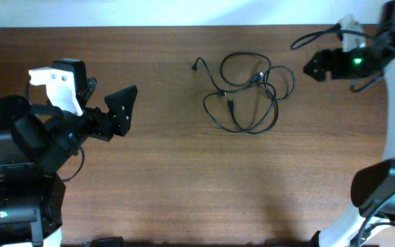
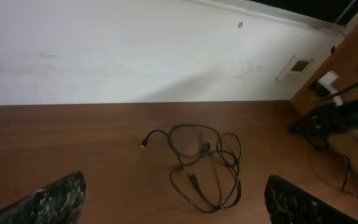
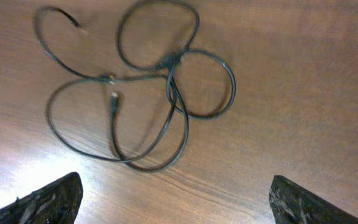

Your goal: Untangle cables

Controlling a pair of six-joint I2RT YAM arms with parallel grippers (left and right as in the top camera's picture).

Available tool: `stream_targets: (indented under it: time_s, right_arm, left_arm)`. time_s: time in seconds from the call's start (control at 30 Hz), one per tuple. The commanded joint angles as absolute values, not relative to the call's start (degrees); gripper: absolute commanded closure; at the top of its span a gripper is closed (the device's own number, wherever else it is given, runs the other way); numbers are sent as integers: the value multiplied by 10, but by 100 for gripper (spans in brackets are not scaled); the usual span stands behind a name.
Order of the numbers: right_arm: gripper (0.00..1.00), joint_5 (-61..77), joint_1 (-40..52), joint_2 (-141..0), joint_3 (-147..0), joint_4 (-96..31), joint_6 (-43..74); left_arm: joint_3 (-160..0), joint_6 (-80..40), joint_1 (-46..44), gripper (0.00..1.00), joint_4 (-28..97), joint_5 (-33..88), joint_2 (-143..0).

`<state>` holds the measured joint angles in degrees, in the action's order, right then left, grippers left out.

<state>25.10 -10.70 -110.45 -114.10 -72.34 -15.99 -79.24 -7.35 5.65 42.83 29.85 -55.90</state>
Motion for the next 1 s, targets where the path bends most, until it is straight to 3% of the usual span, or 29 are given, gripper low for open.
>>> stream_targets:
  time_s: [0.0,0.03,0.17,0.23,0.33,0.5,0.53,0.57,0.77,0.97]
  right_arm:
    - [11,162,-74,-1124,-1079,-667,-38]
    - [18,162,-66,-1127,-1049,-634,-4]
    - [25,163,-29,-1129,-932,-540,27]
    - [36,167,3,-1129,-873,-496,37]
    - [43,165,47,-1129,-802,-418,55]
    - [63,160,56,-1129,-764,-349,98]
    - [84,160,56,-1129,-764,-342,100]
    - [96,168,56,-1129,-764,-338,102]
    - [96,429,57,-1120,-777,-256,57]
    - [96,458,99,-997,-786,-251,-41]
  left_arm:
    - [-795,-73,58,8,433,307,-557]
    - [-795,-73,58,8,436,307,-558]
    - [-795,-73,58,8,436,307,-558]
    - [-795,-73,58,8,436,307,-558]
    - [-795,-73,58,8,439,307,-557]
    - [-795,-72,58,7,447,307,-558]
    - [-795,-72,58,7,447,307,-558]
    - [-795,-72,58,7,447,307,-558]
    - [-795,-72,58,7,447,306,-558]
    - [-795,-72,58,5,446,306,-558]
